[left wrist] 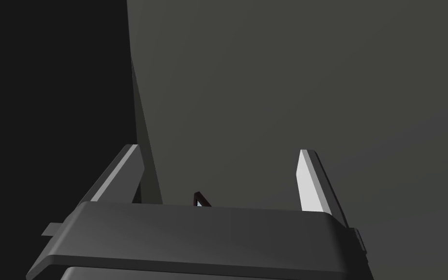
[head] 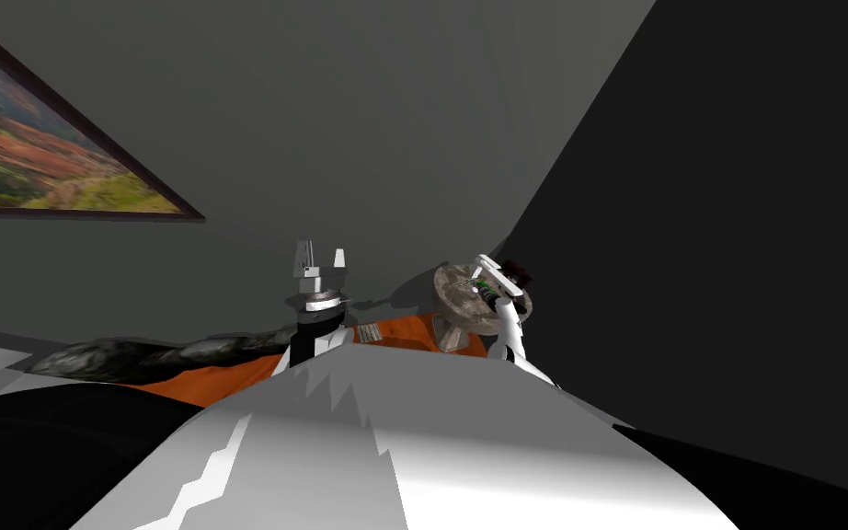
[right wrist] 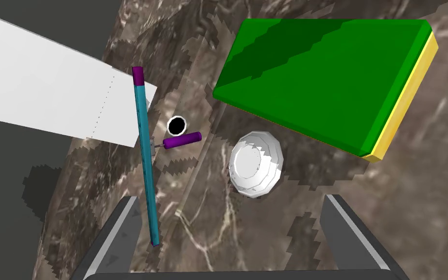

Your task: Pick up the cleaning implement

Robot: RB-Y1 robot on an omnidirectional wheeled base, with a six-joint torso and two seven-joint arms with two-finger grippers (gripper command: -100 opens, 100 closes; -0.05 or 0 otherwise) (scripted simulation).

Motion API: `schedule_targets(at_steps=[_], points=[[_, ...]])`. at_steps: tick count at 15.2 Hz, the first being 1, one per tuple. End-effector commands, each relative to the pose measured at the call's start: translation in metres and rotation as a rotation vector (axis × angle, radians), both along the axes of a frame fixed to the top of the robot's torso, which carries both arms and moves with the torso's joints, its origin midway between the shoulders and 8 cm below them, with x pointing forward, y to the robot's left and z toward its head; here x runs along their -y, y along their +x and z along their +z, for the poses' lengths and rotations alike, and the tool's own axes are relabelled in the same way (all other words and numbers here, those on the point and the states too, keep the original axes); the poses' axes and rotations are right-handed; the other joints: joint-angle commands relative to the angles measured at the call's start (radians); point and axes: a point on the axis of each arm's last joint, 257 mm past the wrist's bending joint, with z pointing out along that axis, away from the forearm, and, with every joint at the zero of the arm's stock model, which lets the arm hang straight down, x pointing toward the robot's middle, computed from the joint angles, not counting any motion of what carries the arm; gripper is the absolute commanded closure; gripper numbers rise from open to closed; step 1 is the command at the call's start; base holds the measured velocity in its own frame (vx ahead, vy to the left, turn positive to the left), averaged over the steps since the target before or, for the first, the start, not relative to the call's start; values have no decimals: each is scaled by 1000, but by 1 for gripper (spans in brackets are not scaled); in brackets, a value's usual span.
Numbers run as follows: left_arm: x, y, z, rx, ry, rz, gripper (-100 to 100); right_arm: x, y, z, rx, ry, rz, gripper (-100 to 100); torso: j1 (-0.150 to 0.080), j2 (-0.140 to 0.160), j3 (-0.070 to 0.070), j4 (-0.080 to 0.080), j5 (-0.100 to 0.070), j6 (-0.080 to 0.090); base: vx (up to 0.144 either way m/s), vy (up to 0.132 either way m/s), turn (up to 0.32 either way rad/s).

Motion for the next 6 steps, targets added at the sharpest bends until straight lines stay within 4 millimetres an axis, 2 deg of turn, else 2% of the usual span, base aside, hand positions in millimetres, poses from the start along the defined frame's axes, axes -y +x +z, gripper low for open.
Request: schedule_targets(at_steps=[1, 3, 4, 5, 6], points=[[0, 0, 0, 0, 0, 0, 0, -5, 0, 0, -13, 19, 15, -100, 0, 0, 0, 0, 0, 0, -9, -14, 8], [0, 0, 0, 0, 0, 0, 0, -3, 0, 0, -10, 16, 12, -100, 0, 0, 0, 0, 0, 0, -7, -11, 7], [0, 0, 0, 0, 0, 0, 0, -11, -1, -8, -9, 18, 9, -100, 0, 0, 0, 0, 0, 0, 72, -47, 13], [0, 0, 0, 0, 0, 0, 0, -7, -1, -3, -13, 21, 14, -100, -1, -3, -2, 0, 0, 0, 69, -43, 17], [0, 0, 0, 0, 0, 0, 0, -8, -1, -3, -12, 20, 13, 100, -1, -4, -2, -1, 0, 0, 20, -14, 5]])
